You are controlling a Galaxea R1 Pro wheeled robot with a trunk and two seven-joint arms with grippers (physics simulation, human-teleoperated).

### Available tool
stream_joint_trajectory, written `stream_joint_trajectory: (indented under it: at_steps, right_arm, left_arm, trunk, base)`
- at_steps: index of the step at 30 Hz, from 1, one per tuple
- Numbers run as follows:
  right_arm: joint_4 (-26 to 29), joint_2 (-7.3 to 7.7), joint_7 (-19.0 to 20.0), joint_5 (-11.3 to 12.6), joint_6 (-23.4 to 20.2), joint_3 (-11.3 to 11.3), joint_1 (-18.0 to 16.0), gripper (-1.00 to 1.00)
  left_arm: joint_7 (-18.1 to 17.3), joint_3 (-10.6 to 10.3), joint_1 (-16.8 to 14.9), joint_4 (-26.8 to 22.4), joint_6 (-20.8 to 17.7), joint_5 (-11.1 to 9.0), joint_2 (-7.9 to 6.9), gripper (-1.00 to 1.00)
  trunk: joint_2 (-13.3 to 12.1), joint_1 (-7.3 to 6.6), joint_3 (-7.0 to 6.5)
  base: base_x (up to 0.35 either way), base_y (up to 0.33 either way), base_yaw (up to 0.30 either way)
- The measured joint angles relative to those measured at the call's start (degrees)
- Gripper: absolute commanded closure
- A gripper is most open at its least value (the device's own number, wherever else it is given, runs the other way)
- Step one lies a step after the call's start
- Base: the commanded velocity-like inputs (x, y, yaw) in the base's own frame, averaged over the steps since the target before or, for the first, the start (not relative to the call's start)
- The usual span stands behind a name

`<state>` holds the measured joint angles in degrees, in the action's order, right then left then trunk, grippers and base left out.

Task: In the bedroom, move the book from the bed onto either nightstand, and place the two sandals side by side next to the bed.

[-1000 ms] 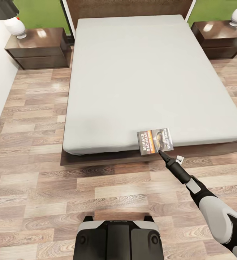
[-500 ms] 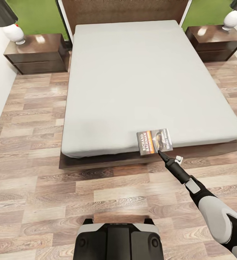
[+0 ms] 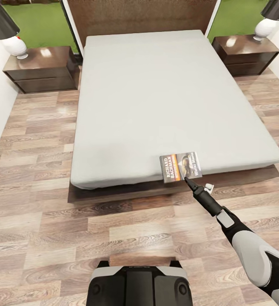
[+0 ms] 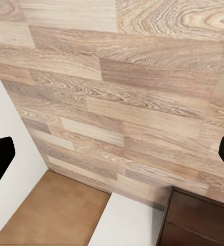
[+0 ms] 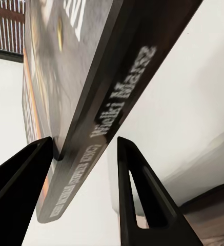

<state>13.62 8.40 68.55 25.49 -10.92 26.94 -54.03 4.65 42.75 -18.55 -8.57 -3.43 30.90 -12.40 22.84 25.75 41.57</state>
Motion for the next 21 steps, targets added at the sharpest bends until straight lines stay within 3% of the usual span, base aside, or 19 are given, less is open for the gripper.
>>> stream_joint_trajectory:
  at_steps: [21]
  right_arm:
    - [0.04, -0.06, -0.03, -0.05, 0.11, 0.04, 0.0, 1.0]
  left_arm:
    - [0.01, 0.05, 2.4, 0.09, 0.12, -0.09, -0.01, -1.0]
  trunk:
    - [0.0, 0.0, -1.89]
  base:
    - [0.0, 0.0, -0.065]
